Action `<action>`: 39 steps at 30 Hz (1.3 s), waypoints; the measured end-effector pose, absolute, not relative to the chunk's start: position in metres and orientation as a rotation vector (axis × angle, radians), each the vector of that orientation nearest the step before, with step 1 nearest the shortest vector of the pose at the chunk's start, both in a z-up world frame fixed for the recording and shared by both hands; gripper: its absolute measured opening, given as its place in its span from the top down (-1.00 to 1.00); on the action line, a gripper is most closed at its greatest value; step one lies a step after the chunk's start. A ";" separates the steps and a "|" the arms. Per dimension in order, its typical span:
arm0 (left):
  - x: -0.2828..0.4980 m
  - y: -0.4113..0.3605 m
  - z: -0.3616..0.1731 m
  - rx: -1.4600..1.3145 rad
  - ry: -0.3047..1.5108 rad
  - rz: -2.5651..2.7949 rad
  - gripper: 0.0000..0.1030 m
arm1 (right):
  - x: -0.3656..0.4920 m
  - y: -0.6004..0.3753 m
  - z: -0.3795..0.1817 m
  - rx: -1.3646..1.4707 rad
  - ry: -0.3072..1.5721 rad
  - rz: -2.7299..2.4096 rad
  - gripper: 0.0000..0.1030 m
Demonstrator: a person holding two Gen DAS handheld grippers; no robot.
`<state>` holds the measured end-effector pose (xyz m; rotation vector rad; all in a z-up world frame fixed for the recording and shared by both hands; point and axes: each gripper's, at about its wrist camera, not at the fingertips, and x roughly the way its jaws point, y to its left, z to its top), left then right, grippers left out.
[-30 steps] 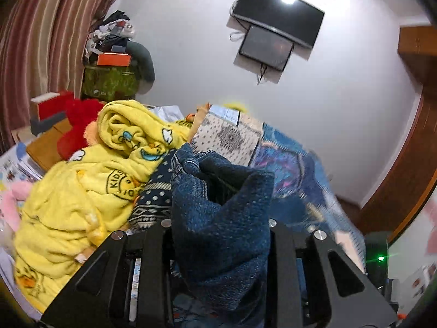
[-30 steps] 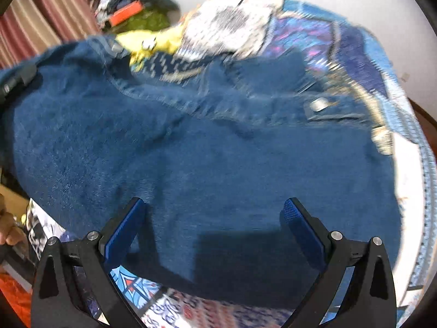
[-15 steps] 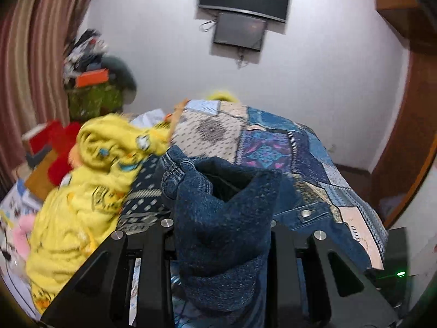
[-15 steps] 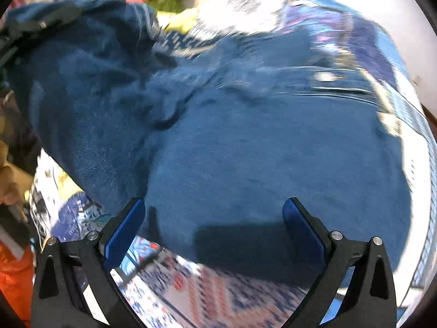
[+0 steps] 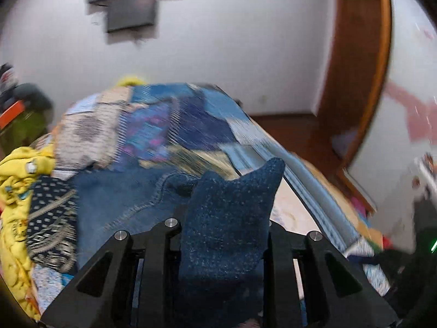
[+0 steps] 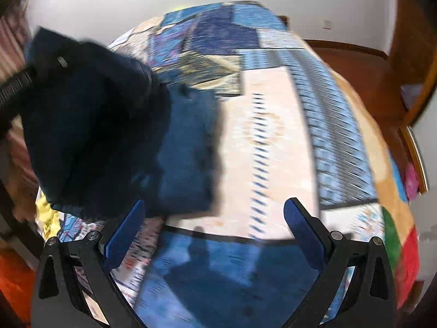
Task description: Fold large clothes
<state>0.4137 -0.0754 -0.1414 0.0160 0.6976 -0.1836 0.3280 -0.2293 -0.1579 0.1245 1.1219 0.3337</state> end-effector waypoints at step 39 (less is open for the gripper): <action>0.325 0.040 -0.141 0.015 0.818 -0.040 -0.64 | 0.317 -0.196 -0.108 0.047 0.975 0.442 -0.96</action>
